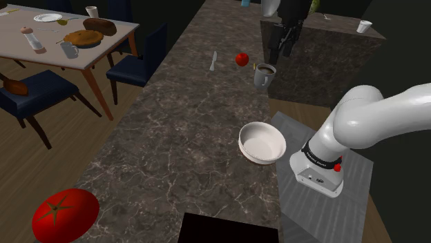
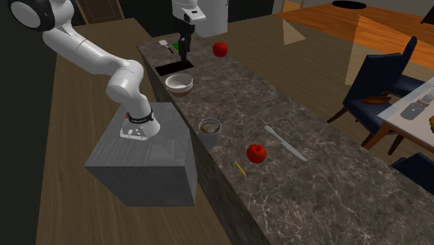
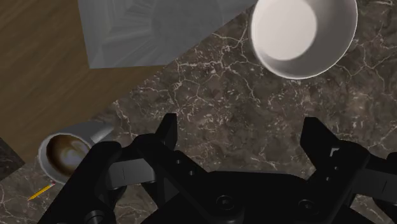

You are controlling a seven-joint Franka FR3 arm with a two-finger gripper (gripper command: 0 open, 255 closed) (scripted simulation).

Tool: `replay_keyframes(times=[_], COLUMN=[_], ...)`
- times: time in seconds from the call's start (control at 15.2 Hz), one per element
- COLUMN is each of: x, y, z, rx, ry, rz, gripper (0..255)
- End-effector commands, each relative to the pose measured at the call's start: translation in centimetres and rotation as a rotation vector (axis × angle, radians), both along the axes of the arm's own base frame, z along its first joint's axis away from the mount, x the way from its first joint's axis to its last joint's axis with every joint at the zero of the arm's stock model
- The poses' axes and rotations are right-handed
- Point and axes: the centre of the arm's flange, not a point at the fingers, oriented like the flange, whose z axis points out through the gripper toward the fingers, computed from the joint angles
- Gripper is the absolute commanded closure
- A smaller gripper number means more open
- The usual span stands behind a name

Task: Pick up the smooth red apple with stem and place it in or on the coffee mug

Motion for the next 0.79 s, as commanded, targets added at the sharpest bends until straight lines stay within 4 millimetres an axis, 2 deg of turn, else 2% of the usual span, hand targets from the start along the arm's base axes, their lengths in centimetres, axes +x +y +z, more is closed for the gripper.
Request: replay_keyframes(times=[0.0,0.73], x=[0.0,9.9], y=[0.0,-8.6], z=[0.0,-6.1], rx=[0.0,-0.062], ry=[0.0,0.054], rz=[0.0,-0.011], gripper=[0,0])
